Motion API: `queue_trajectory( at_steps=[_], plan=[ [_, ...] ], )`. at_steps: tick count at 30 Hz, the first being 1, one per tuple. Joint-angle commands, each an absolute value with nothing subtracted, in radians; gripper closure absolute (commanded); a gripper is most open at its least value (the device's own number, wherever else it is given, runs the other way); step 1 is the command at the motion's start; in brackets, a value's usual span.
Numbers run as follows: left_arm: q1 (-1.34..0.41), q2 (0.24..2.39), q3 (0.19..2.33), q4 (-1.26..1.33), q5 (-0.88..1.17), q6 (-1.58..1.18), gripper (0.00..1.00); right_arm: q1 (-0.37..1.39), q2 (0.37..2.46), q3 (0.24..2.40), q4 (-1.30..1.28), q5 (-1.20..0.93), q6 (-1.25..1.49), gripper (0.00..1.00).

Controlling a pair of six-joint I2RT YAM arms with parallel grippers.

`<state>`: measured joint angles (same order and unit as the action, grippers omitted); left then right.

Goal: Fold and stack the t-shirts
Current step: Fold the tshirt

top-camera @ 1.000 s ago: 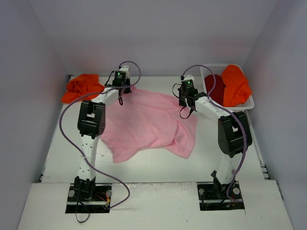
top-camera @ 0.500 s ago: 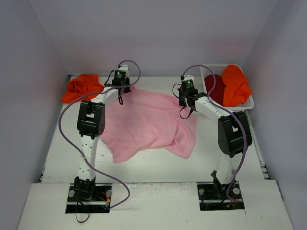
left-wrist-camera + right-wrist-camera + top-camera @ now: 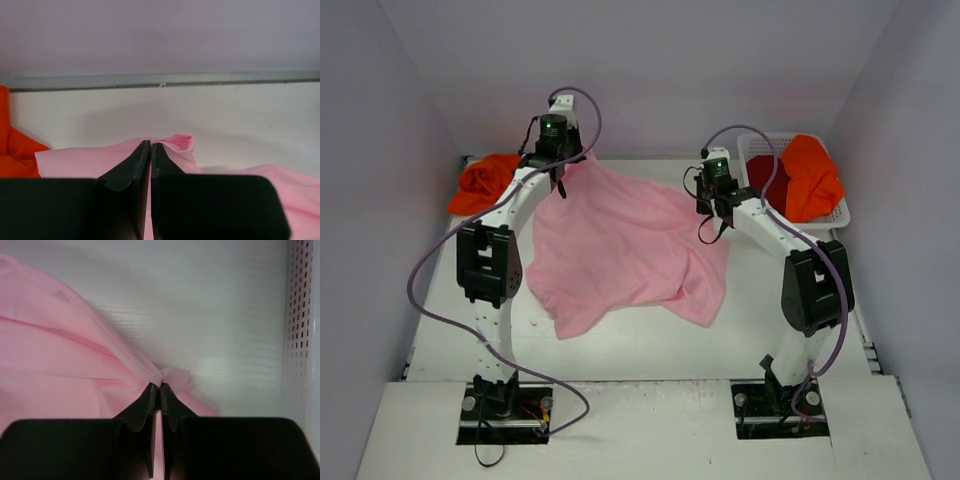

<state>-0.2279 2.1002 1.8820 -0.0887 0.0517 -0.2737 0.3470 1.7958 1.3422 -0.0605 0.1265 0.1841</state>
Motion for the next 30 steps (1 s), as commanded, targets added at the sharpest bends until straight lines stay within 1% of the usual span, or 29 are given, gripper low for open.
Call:
queue_trajectory(
  at_steps=[1,7,14,23,30],
  plan=[
    [-0.227,1.971,1.862,-0.035,0.054,-0.293,1.0,0.341,1.721,1.408,-0.064,0.156,0.17,1.0],
    [-0.238,1.872,1.773,-0.017,0.058,-0.29,1.0,0.342,1.69,1.434,-0.081,0.152,0.146,1.0],
    [-0.256,1.787,1.736,-0.028,0.015,-0.273,1.0,0.341,1.655,1.48,-0.104,0.173,0.084,1.0],
    [-0.256,1.674,1.718,-0.051,0.009,-0.272,1.0,0.342,1.549,1.583,-0.156,0.17,0.066,1.0],
    [-0.256,1.557,1.692,-0.072,-0.034,-0.275,1.0,0.345,1.45,1.595,-0.196,0.166,0.074,1.0]
  ],
)
